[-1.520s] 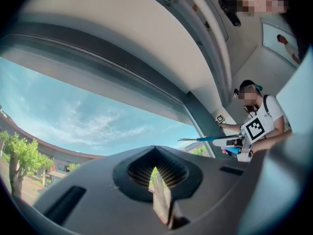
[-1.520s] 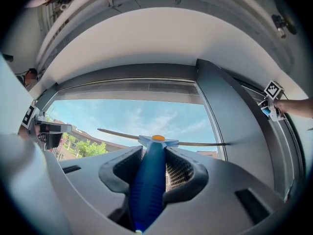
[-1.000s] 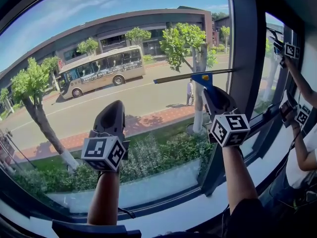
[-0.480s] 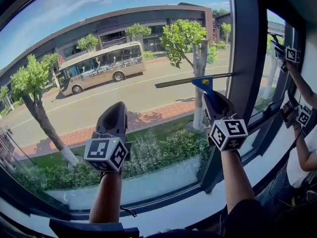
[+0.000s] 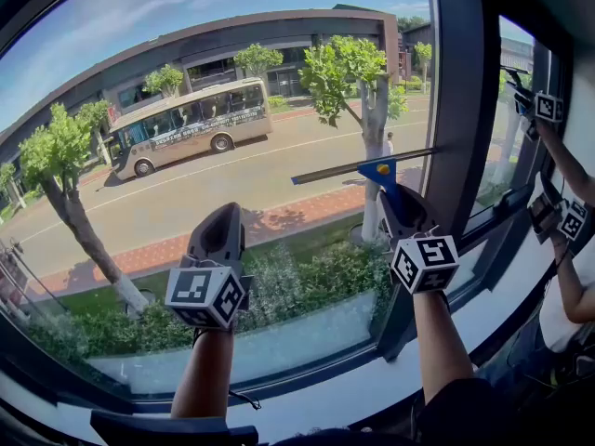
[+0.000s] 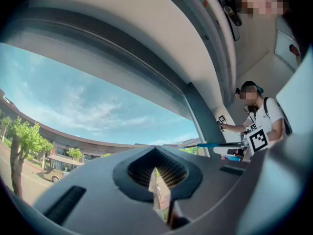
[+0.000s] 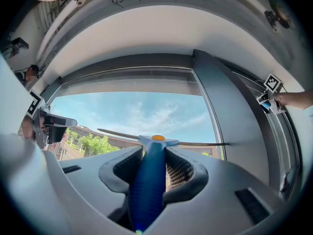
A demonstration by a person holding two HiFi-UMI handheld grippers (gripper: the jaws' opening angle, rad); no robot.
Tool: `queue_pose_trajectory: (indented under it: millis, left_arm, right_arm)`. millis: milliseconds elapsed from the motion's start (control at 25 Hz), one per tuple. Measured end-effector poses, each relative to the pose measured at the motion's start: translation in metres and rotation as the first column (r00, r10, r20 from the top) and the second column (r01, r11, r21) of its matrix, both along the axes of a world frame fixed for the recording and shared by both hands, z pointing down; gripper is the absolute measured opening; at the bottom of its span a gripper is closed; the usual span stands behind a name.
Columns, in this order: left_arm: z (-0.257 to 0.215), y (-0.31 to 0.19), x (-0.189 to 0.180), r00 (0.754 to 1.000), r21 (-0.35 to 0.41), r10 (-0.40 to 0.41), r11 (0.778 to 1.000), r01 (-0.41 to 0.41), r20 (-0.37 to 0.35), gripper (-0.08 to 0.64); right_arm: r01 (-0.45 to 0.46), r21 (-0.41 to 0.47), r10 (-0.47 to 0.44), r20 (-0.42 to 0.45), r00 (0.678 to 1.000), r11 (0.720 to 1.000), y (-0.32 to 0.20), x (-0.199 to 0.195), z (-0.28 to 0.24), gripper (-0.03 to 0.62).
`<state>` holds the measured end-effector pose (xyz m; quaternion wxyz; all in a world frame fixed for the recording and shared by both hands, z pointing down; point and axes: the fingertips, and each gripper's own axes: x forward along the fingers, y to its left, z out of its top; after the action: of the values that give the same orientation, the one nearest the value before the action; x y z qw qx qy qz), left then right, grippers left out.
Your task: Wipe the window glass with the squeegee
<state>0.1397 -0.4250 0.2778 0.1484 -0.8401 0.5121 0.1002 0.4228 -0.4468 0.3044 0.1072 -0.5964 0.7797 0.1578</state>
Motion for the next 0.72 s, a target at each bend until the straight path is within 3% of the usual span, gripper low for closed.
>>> queue_pose_trajectory:
  millis: [720]
  left_arm:
    - [0.028,-0.014,0.003,1.000,-0.065,-0.009,0.998,0.009,0.002,0.000]
  right_arm:
    - [-0.009,-0.039,0.010,0.025,1.000,0.999,-0.006,0.000,0.029,0.143]
